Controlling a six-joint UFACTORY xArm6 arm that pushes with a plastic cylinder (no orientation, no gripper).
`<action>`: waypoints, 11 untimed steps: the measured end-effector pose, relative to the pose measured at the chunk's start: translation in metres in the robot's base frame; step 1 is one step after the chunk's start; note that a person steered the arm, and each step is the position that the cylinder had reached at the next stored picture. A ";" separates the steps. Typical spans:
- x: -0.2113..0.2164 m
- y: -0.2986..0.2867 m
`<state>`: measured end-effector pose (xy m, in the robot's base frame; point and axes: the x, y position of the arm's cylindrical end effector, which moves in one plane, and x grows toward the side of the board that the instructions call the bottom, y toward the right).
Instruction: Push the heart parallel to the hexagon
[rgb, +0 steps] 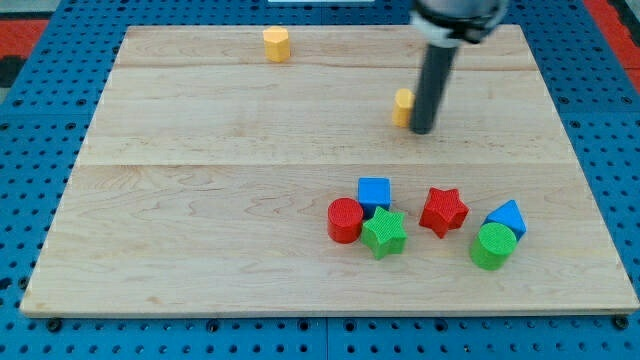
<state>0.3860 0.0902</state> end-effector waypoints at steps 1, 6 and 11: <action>-0.055 -0.024; -0.064 0.045; -0.131 -0.047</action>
